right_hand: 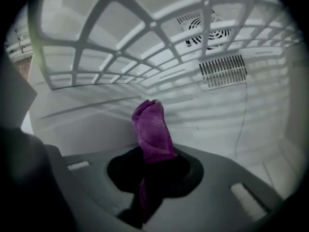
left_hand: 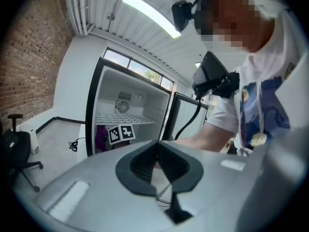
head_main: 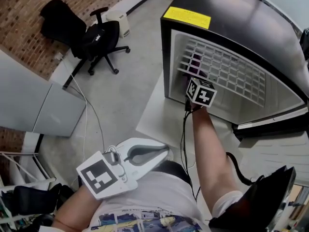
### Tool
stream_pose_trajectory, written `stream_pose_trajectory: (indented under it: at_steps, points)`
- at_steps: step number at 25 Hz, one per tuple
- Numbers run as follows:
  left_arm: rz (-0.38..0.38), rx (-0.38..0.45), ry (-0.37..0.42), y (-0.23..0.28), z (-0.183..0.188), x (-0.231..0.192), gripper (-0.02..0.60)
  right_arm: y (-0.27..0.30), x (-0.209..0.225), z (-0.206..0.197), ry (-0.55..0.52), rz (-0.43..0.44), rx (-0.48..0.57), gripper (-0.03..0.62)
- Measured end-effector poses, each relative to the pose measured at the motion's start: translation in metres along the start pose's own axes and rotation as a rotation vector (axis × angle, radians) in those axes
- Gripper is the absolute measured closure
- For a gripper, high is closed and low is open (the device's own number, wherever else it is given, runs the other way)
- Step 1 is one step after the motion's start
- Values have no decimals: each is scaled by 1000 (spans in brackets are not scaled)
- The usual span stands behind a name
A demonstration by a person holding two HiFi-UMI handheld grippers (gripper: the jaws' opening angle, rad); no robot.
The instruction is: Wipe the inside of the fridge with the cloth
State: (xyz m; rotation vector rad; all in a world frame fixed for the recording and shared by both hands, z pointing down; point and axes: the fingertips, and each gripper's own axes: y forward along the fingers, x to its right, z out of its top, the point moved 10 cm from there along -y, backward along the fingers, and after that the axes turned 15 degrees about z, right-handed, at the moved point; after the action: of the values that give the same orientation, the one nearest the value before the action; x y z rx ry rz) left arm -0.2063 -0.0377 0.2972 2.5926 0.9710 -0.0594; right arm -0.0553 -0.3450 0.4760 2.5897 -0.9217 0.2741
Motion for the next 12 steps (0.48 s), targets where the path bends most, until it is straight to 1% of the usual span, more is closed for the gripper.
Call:
stream_pose_trajectory:
  at_steps: [2, 4, 8, 12]
  points:
    - [9, 0, -8, 5, 2, -2, 577, 10, 4, -2, -9, 14, -14, 540]
    - [12, -2, -9, 11, 4, -3, 575, 14, 10, -4, -3, 7, -26, 540]
    - [-2, -12, 0, 22, 6, -3, 575, 7, 25, -8, 19, -47, -32, 540]
    - [-37, -17, 10, 34, 11, -2, 577, -10, 44, -10, 45, -125, -50, 540]
